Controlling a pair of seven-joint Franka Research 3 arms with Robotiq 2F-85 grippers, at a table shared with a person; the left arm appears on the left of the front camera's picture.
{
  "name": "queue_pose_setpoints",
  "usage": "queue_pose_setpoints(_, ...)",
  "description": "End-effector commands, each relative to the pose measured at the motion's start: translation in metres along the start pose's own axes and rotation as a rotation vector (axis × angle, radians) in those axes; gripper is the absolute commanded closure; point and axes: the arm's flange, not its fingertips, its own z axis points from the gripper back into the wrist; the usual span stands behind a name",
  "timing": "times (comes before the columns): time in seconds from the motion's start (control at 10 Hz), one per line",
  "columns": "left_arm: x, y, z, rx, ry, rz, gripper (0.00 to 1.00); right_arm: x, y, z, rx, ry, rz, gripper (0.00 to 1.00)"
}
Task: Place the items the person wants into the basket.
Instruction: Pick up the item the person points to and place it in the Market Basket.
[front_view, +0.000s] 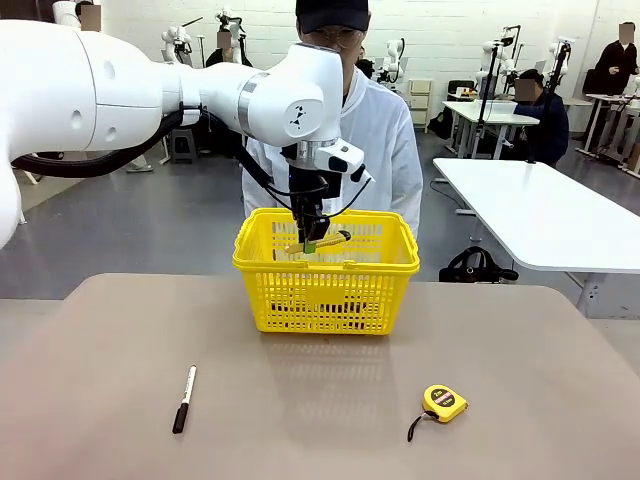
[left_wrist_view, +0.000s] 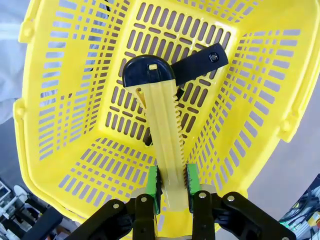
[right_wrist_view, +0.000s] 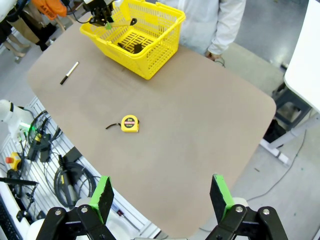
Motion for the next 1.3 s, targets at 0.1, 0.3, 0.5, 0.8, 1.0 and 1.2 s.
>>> queue_pose_setpoints(0.1,0.010,0.003,-0.007,-0.020,0.045,0.010,0.73,0.000,-0.001,-0.002,0.018,-0.009,0.010,0.00)
queue_pose_setpoints(0.3,0.014,-0.002,-0.023,-0.064,0.028,0.024,0.73,0.000,-0.001,-0.002,0.018,-0.009,0.010,0.00)
queue_pose_setpoints(0.5,0.014,-0.007,-0.035,-0.081,0.006,0.039,0.73,0.000,-0.001,-0.002,0.018,-0.009,0.010,0.00)
queue_pose_setpoints(0.8,0.014,-0.005,-0.038,-0.092,-0.002,0.055,0.13,0.000,-0.001,-0.002,0.018,-0.009,0.010,0.00)
queue_pose_setpoints(1.0,0.014,-0.003,-0.039,-0.084,0.013,0.055,0.00,0.000,-0.001,-0.002,0.018,-0.009,0.010,0.00)
queue_pose_setpoints(1.2,0.014,-0.003,-0.039,-0.080,0.009,0.063,0.00,0.000,-0.001,-0.002,0.018,-0.009,0.010,0.00)
